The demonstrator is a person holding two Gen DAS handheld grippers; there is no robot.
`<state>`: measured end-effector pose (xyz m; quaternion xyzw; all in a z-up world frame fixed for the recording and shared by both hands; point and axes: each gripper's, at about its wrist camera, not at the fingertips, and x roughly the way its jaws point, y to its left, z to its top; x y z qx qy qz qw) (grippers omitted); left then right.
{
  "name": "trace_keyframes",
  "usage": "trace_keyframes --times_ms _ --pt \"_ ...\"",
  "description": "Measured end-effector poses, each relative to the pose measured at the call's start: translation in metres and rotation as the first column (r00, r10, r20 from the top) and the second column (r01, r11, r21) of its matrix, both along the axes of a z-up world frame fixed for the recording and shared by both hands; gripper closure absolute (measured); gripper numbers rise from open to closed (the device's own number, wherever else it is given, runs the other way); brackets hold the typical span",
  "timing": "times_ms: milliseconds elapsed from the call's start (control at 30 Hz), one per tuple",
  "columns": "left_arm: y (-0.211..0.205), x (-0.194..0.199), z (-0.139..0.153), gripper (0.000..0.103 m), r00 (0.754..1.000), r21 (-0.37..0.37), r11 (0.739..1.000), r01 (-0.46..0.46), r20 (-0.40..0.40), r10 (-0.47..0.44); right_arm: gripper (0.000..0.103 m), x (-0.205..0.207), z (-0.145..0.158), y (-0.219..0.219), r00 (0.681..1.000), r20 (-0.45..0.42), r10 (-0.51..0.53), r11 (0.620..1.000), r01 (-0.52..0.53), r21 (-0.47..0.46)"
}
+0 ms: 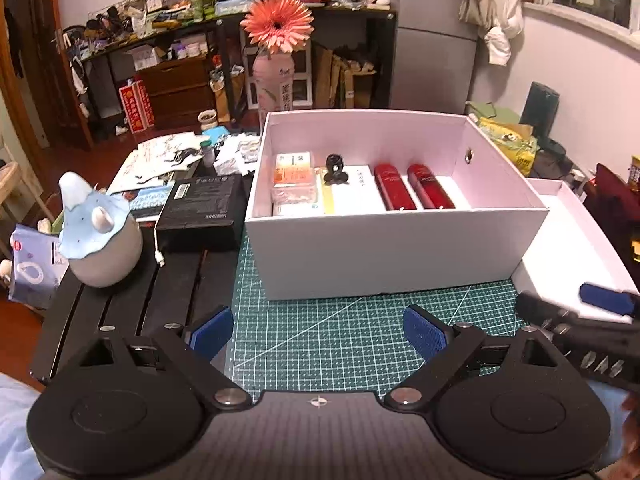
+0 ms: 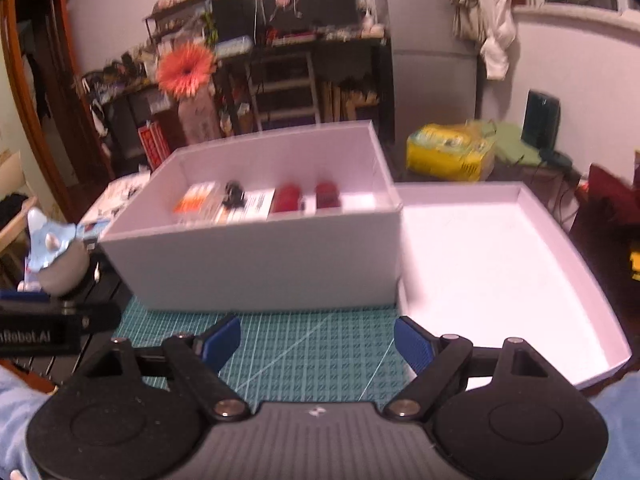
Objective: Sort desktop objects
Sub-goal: 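Move the right tool to the rim of the empty white lid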
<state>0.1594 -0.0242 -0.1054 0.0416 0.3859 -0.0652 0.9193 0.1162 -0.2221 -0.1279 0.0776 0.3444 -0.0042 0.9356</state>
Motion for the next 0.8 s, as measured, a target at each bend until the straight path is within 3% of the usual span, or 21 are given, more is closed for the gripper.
trace_keyframes --times_ms 433,700,800 --pt "0.007 -0.004 0.006 0.011 0.999 -0.023 1.0 0.001 0.041 0.0 0.02 0.004 0.031 -0.05 0.987 0.067 -0.146 0.988 0.149 -0.035" --pt "0.005 -0.008 0.008 0.011 0.998 -0.02 0.999 0.027 0.058 -0.025 0.02 0.04 0.066 -0.098 0.956 0.127 -0.264 0.964 0.266 -0.001" --pt "0.005 -0.007 0.006 0.011 0.998 -0.022 0.999 0.028 0.055 -0.026 0.02 0.058 0.066 -0.114 0.95 0.122 -0.288 0.957 0.29 0.0"
